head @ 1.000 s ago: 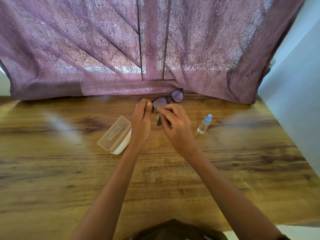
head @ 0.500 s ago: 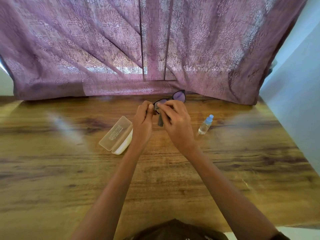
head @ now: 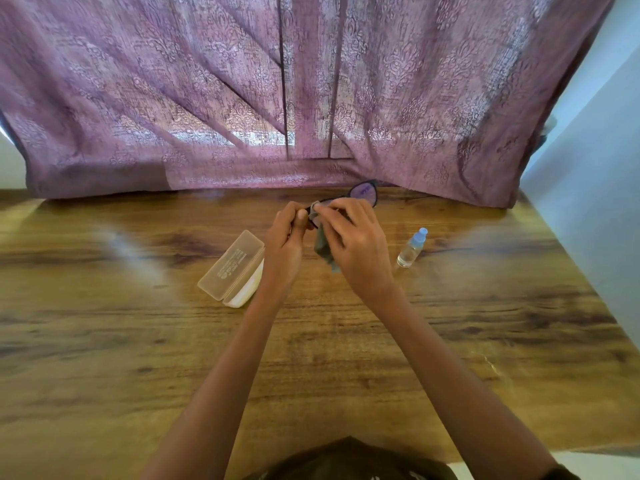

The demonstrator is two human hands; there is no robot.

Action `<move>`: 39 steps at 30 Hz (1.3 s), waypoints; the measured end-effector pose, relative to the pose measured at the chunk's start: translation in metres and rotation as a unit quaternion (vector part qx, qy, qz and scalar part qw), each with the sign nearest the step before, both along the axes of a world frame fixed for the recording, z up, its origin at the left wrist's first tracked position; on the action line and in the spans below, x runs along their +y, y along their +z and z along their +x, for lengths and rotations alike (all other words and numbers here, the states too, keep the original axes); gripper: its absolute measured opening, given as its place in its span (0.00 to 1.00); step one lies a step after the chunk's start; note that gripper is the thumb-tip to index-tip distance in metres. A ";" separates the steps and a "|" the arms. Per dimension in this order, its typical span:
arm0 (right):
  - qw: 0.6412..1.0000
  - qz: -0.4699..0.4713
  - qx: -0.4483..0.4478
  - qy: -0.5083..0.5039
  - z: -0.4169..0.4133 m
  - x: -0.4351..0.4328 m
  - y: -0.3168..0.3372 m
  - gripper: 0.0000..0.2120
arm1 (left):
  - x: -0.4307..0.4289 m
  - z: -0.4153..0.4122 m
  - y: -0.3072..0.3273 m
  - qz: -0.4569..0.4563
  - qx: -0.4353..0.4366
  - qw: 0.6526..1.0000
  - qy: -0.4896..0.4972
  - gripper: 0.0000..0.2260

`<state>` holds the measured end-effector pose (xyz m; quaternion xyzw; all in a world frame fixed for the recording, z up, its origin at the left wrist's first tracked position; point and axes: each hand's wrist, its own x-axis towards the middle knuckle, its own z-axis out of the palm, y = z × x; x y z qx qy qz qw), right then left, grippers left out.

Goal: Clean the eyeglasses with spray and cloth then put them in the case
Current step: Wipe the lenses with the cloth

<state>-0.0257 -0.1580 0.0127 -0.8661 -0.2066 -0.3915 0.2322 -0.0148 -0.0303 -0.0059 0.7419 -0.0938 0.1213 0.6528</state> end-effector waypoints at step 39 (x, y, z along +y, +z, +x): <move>1.000 0.001 -0.001 0.001 -0.007 0.015 -0.004 0.07 | 0.001 -0.006 -0.003 -0.025 0.028 0.999 0.001 0.11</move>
